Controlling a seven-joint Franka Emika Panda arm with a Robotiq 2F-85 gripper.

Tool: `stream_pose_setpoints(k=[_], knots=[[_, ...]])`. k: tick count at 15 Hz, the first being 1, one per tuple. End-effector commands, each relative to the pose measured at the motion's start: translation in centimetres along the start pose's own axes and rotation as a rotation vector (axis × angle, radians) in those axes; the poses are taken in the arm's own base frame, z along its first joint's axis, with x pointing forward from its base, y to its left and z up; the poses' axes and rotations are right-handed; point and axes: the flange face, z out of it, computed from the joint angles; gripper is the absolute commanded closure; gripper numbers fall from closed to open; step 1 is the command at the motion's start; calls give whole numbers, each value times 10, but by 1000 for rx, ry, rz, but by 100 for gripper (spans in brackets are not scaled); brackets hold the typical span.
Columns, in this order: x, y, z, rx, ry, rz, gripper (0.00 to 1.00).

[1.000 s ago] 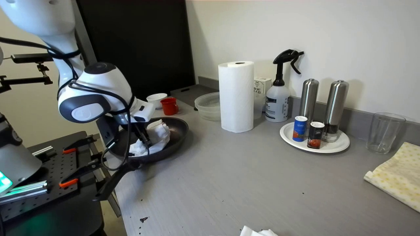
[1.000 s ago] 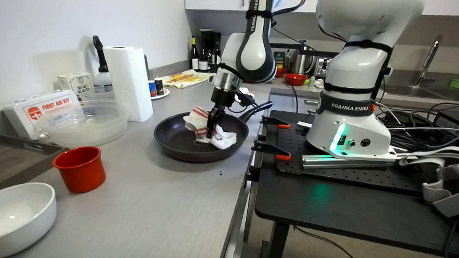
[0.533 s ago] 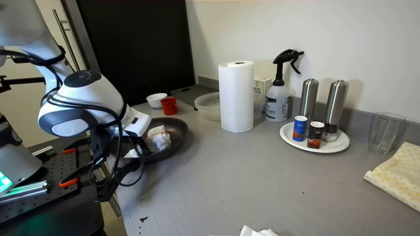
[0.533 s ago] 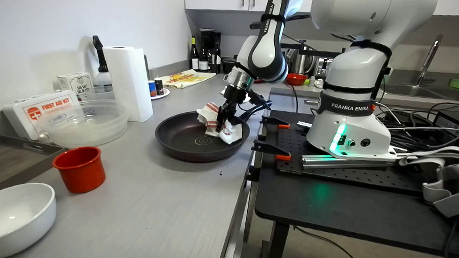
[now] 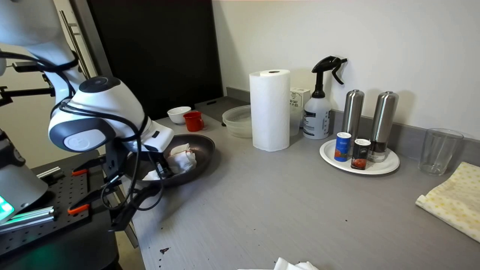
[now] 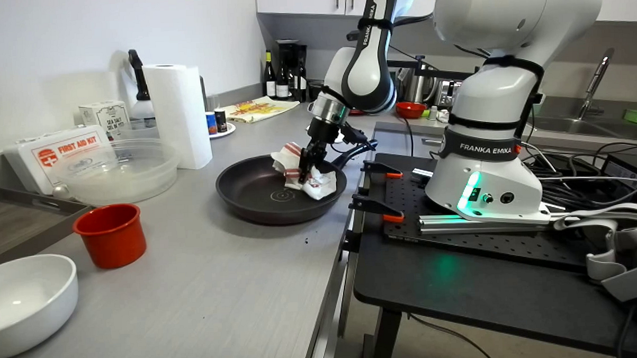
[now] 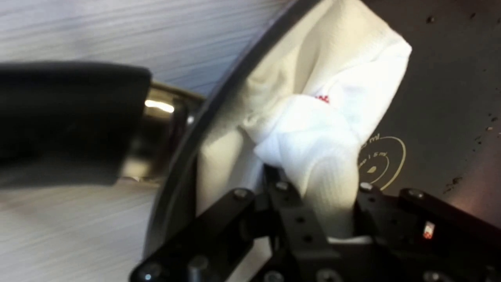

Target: Wipe the pan using the towel

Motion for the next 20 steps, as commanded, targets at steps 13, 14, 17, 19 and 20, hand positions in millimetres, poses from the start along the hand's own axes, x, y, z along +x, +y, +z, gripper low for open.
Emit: stream_pose_setpoints(k=[13,14,17,19,20], knots=[[16,-152,40,-198,-168,-164,94],[16,-160,43,-213,-179,-178,94],[15,-179,52,-261,-208,-218,94],[17,-187,56,-291,-221,-237,94],[19,-188,57,-300,-225,-240,94]])
